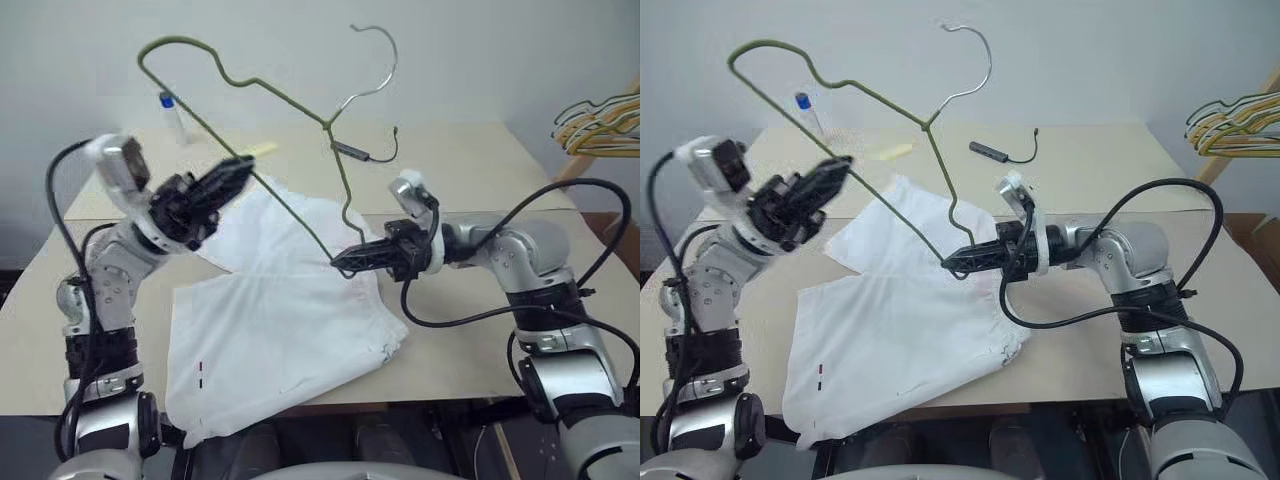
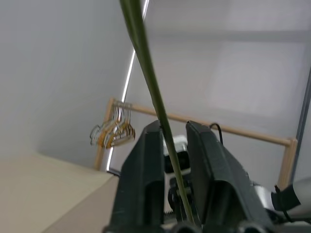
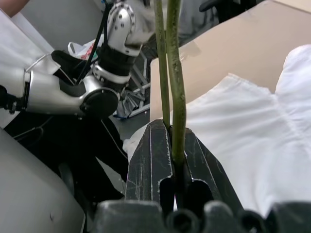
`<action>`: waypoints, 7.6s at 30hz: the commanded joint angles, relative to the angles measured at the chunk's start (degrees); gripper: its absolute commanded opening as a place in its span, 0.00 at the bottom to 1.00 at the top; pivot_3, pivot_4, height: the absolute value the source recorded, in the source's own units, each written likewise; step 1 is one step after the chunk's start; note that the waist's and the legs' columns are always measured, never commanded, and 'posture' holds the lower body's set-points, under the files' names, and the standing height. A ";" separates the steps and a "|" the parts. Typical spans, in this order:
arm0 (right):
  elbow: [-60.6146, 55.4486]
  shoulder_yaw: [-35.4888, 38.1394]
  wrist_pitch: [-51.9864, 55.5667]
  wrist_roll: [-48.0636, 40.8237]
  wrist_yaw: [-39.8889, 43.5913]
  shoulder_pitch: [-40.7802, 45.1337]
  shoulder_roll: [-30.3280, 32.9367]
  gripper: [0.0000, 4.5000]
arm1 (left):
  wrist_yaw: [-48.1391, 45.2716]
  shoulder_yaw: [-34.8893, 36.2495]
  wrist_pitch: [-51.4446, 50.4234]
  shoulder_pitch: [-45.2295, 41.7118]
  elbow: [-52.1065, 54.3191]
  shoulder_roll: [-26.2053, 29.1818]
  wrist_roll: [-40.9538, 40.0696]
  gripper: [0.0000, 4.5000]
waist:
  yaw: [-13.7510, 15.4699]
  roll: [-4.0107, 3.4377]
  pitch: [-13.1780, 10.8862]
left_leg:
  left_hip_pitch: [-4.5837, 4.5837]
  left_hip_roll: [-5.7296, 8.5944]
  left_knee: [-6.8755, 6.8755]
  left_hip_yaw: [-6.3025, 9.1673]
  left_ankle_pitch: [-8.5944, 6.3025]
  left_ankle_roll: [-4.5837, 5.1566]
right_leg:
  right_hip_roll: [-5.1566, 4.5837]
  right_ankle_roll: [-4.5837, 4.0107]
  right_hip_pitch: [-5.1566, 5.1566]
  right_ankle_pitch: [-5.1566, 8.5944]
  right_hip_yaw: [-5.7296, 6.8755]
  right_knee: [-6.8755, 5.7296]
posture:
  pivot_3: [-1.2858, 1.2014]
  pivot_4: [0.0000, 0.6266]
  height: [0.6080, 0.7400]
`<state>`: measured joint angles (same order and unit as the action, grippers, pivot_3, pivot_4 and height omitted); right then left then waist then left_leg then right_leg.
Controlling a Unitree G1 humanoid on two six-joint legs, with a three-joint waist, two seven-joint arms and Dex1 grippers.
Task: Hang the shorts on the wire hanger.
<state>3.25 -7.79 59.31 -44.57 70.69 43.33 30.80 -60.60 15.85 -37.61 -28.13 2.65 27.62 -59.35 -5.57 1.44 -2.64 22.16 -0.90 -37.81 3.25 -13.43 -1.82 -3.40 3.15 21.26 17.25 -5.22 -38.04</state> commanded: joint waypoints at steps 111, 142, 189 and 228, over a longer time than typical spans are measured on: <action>41.64 -11.19 -2.47 18.84 17.18 1.44 16.95 0.00 | 8.92 -16.00 8.85 14.42 10.85 5.48 31.35 0.99 | 3.02 -0.10 -0.02 | -0.16 0.05 -0.05 -0.16 -0.05 0.09 | -0.02 0.01 -0.11 -0.01 -0.13 0.00 | 0.51 0.00 1.00; -12.46 -13.17 -17.93 35.67 -3.73 -6.63 18.31 0.00 | -26.47 -18.06 35.81 -18.63 -20.78 17.18 38.31 0.99 | 1.60 -0.11 -0.02 | 0.01 0.02 -0.05 -0.17 -0.05 0.09 | 0.03 0.04 0.05 0.01 -0.08 -0.01 | 0.50 0.00 1.00; -19.70 -14.24 -14.05 36.64 -3.78 -3.75 17.53 0.00 | -31.90 -31.39 47.12 -29.92 -46.31 10.60 46.41 0.38 | 0.42 -0.11 -0.02 | 0.14 0.02 -0.10 -0.10 -0.04 0.10 | 0.03 0.05 0.18 0.01 -0.06 -0.08 | 0.48 0.00 1.00; -22.78 9.43 6.97 19.84 -18.83 -15.79 11.30 0.85 | -25.74 -24.33 55.93 -36.68 -57.13 12.02 54.67 0.00 | -0.64 -0.06 0.01 | 0.07 0.00 -0.11 -0.02 -0.04 0.11 | 0.04 0.03 0.09 0.00 -0.01 -0.16 | 0.47 0.00 1.00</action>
<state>-17.75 2.04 63.19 -22.92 54.15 26.90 43.31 -86.86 -9.95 17.40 -62.62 -54.77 39.67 -4.56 -6.21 1.37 -2.63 22.22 -0.90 -37.92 3.23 -13.47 -1.71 -3.35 3.18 21.34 17.26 -5.24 -38.24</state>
